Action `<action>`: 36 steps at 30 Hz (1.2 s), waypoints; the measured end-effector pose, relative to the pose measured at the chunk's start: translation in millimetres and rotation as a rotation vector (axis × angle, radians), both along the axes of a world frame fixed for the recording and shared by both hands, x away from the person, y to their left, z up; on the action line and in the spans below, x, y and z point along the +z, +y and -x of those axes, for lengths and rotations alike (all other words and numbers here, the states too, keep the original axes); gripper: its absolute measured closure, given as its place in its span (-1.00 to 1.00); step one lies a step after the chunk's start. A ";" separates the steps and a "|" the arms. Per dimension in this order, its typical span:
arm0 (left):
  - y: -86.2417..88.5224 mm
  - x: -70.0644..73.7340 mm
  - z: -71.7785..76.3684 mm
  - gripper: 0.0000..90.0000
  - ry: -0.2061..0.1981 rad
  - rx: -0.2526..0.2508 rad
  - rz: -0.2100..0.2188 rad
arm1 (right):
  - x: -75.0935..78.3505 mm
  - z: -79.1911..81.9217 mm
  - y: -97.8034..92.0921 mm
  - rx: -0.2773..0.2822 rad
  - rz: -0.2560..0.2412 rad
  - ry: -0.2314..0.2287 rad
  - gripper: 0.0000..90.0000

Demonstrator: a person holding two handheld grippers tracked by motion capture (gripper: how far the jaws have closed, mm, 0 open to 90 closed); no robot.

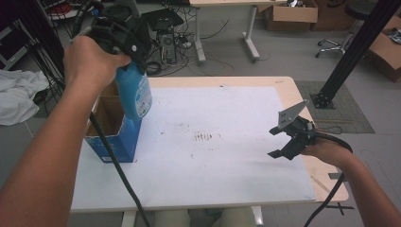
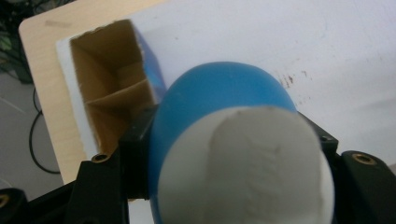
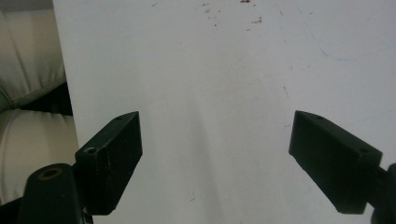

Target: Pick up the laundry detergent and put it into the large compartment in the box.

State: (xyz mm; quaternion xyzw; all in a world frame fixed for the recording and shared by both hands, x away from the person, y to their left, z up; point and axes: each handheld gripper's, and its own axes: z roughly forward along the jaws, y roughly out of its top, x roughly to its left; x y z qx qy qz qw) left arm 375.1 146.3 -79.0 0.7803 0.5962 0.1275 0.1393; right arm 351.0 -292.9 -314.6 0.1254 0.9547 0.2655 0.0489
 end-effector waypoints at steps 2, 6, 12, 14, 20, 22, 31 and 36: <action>12.4 0.4 -0.9 -0.16 0.002 0.036 0.006 | 1.1 0.4 0.7 0.002 -0.002 -0.003 -0.62; 26.8 -1.6 -2.4 -0.16 -0.001 0.097 0.016 | 1.4 0.8 0.6 0.002 -0.003 -0.005 -0.62; 48.1 -2.9 -3.1 -0.16 -0.023 0.174 0.018 | -2.1 -0.3 -3.1 -0.006 -0.002 -0.005 -0.62; 55.5 -4.7 -3.5 -0.16 -0.028 0.200 0.025 | -1.8 -0.4 -4.1 -0.007 -0.001 -0.004 -0.62; 72.8 -16.8 -6.6 -0.16 -0.052 0.254 0.001 | -3.9 -1.0 -7.5 -0.014 -0.007 -0.001 -0.62; 76.6 -20.2 -7.9 -0.16 -0.054 0.259 -0.001 | -5.9 -1.4 -7.3 -0.012 -0.006 0.004 -0.62; 87.9 -45.3 -15.4 -0.16 -0.042 0.275 -0.005 | -9.4 -6.3 -5.4 -0.015 -0.003 0.013 -0.62; 90.5 -68.7 -20.3 -0.16 -0.031 0.272 0.001 | -11.2 -7.2 -7.1 -0.019 0.001 0.019 -0.62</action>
